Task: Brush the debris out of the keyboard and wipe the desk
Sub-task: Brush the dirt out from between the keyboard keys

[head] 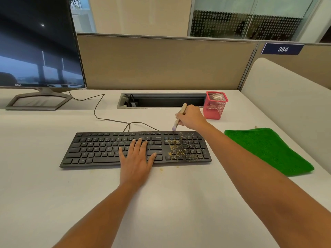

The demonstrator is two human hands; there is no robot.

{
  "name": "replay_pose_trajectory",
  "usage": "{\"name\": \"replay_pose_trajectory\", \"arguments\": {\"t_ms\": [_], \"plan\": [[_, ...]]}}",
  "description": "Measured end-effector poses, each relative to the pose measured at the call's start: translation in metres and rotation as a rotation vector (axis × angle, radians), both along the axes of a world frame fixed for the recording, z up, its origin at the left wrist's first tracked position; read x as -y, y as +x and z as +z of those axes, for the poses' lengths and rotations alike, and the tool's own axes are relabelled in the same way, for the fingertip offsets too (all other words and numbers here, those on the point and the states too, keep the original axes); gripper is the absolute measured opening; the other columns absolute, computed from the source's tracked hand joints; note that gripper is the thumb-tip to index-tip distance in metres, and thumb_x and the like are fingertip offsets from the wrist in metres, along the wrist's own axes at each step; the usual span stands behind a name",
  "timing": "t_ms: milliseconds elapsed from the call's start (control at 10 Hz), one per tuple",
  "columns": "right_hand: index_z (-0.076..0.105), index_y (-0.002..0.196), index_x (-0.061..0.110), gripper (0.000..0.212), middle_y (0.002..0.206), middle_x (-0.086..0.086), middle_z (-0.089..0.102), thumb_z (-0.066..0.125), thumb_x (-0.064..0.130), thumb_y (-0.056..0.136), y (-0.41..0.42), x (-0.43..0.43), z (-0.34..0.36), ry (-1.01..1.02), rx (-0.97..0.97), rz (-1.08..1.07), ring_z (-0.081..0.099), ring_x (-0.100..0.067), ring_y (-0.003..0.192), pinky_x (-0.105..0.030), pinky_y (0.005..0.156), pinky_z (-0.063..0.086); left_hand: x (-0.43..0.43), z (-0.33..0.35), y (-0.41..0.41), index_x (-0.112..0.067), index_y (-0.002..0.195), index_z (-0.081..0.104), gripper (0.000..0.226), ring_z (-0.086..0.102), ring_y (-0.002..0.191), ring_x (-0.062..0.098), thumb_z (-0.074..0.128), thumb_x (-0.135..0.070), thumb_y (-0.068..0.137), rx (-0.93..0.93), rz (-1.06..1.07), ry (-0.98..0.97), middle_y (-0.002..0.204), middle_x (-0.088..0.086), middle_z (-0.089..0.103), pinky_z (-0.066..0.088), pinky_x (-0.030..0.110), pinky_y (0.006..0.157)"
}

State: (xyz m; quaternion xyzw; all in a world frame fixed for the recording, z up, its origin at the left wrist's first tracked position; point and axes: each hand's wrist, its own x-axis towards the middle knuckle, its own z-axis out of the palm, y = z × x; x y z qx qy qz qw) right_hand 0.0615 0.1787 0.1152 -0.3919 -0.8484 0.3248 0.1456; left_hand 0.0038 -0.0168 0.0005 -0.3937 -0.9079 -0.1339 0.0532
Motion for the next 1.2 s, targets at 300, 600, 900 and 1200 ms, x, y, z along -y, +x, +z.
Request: {"name": "replay_pose_trajectory", "arguments": {"t_ms": [300, 600, 900, 1200], "plan": [[0.064, 0.106, -0.003, 0.027, 0.1, -0.019, 0.068, 0.056, 0.018, 0.092, -0.003, 0.009, 0.002, -0.053, -0.025, 0.054, 0.069, -0.027, 0.089, -0.037, 0.083, 0.056, 0.0, 0.002, 0.001, -0.021, 0.148, 0.025, 0.092, 0.01, 0.146, 0.016, -0.013, -0.063, 0.076, -0.003, -0.001, -0.009, 0.157, -0.004, 0.021, 0.0, 0.051, 0.115], [0.06, 0.106, -0.005, 0.026, 0.091, -0.014, 0.058, 0.05, 0.014, 0.092, 0.011, -0.007, 0.017, 0.216, 0.187, -0.009, 0.056, -0.023, 0.078, -0.021, 0.048, 0.035, 0.0, 0.002, 0.002, -0.021, 0.148, 0.026, 0.092, 0.011, 0.146, 0.016, -0.013, -0.063, 0.076, -0.003, -0.004, -0.003, 0.156, -0.004, 0.022, -0.001, 0.051, 0.115], [0.058, 0.101, 0.004, 0.015, 0.077, -0.009, 0.054, 0.053, 0.013, 0.092, 0.014, -0.008, 0.005, 0.171, 0.215, -0.027, 0.055, -0.024, 0.079, -0.02, 0.046, 0.031, 0.001, 0.002, 0.001, -0.021, 0.148, 0.025, 0.091, 0.01, 0.146, 0.016, -0.013, -0.063, 0.076, -0.006, -0.004, -0.014, 0.157, -0.004, 0.02, 0.001, 0.051, 0.115], [0.061, 0.107, -0.004, 0.028, 0.101, -0.016, 0.064, 0.053, 0.019, 0.094, 0.004, -0.001, 0.005, 0.14, 0.127, 0.062, 0.061, -0.023, 0.081, -0.027, 0.058, 0.047, 0.001, 0.001, 0.001, -0.021, 0.148, 0.026, 0.091, 0.011, 0.146, 0.016, -0.011, -0.063, 0.077, -0.006, -0.005, -0.007, 0.157, -0.003, 0.021, 0.0, 0.051, 0.115]]}}
